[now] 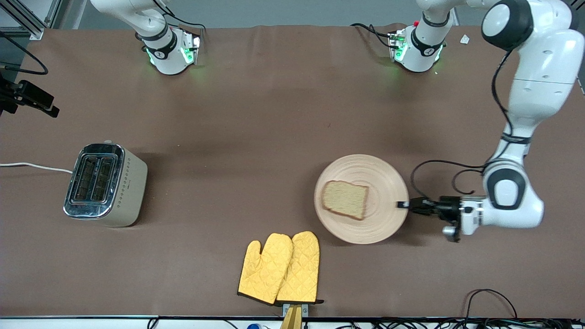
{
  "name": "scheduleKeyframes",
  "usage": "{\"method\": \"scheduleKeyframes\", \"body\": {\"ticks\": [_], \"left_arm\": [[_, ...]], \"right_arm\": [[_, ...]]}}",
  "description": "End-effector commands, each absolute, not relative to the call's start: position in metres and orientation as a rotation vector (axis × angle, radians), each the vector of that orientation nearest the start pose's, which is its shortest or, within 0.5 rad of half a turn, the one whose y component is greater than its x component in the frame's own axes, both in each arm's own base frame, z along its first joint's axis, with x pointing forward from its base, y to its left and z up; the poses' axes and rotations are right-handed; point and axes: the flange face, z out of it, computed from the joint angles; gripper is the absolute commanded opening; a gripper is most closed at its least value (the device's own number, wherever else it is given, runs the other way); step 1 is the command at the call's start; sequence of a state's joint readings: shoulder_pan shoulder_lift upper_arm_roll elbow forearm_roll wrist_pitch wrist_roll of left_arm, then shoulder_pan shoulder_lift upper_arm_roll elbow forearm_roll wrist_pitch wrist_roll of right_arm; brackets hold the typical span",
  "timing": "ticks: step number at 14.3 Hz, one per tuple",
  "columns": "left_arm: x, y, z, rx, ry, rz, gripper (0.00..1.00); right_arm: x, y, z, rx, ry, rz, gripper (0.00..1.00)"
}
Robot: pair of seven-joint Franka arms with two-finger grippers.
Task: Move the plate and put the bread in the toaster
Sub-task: 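Slide the plate toward the toaster while the right gripper reaches the bread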
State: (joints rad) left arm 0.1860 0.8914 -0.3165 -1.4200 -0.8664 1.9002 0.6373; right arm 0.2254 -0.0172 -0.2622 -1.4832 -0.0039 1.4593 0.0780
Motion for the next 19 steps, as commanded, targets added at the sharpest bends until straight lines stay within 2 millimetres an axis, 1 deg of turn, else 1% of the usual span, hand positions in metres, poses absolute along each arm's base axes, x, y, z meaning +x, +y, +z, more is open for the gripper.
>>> {"method": "scheduleKeyframes", "body": {"ticks": [1, 2, 3, 4, 5, 6, 8, 9, 10, 11, 12, 13, 14, 15, 16, 17, 18, 19], "left_arm": [[0.685, -0.216, 0.199, 1.988, -0.192, -0.088, 0.00], [0.672, -0.266, 0.195, 1.973, -0.190, -0.098, 0.00], [0.660, -0.302, 0.187, 1.961, -0.160, -0.101, 0.00], [0.642, -0.341, 0.174, 1.950, -0.140, -0.111, 0.00], [0.625, -0.375, 0.164, 1.947, -0.140, -0.122, 0.00], [0.614, -0.402, 0.156, 1.956, -0.150, -0.119, 0.00], [0.596, -0.433, 0.133, 1.970, -0.160, -0.136, 0.00], [0.589, -0.445, 0.126, 1.979, -0.145, -0.131, 0.00], [0.583, -0.451, 0.121, 1.987, -0.133, -0.130, 0.00], [0.581, -0.453, 0.117, 1.994, -0.131, -0.130, 0.00], [0.581, -0.452, 0.117, 1.995, -0.123, -0.134, 0.02], [0.583, -0.450, 0.119, 1.997, -0.118, -0.134, 0.15], [0.585, -0.448, 0.121, 1.995, -0.107, -0.133, 0.87], [0.589, -0.444, 0.124, 1.997, -0.087, -0.137, 1.00], [0.597, -0.436, 0.129, 2.005, -0.056, -0.146, 1.00], [0.609, -0.424, 0.144, 2.019, -0.053, -0.137, 1.00], [0.620, -0.408, 0.154, 2.037, -0.075, -0.150, 1.00], [0.631, -0.388, 0.160, 2.052, -0.099, -0.187, 1.00]], "right_arm": [[0.542, -0.017, 0.657, -3.154, 0.175, 0.007, 1.00], [0.557, -0.008, 0.635, -3.159, 0.161, 0.057, 1.00], [0.568, 0.003, 0.617, -3.163, 0.141, 0.087, 1.00], [0.579, 0.010, 0.599, -3.168, 0.133, 0.116, 1.00], [0.589, 0.019, 0.577, -3.174, 0.136, 0.174, 1.00], [0.598, 0.025, 0.551, -3.173, 0.124, 0.240, 1.00], [0.617, 0.032, 0.498, -3.075, 0.153, 0.330, 1.00], [0.620, 0.031, 0.482, -3.052, 0.169, 0.317, 1.00], [0.618, 0.036, 0.458, -3.054, 0.165, 0.312, 1.00], [0.613, 0.044, 0.439, -3.056, 0.153, 0.302, 1.00], [0.606, 0.053, 0.428, -3.057, 0.137, 0.274, 1.00], [0.596, 0.060, 0.420, -3.055, 0.129, 0.237, 1.00], [0.588, 0.063, 0.412, -3.053, 0.130, 0.200, 1.00], [0.579, 0.069, 0.404, -3.050, 0.149, 0.171, 1.00], [0.569, 0.083, 0.395, -3.049, 0.199, 0.157, 1.00], [0.564, 0.102, 0.390, -3.052, 0.242, 0.156, 1.00], [0.560, 0.122, 0.389, -3.056, 0.263, 0.146, 1.00], [0.555, 0.136, 0.381, -3.062, 0.259, 0.136, 1.00]]}}
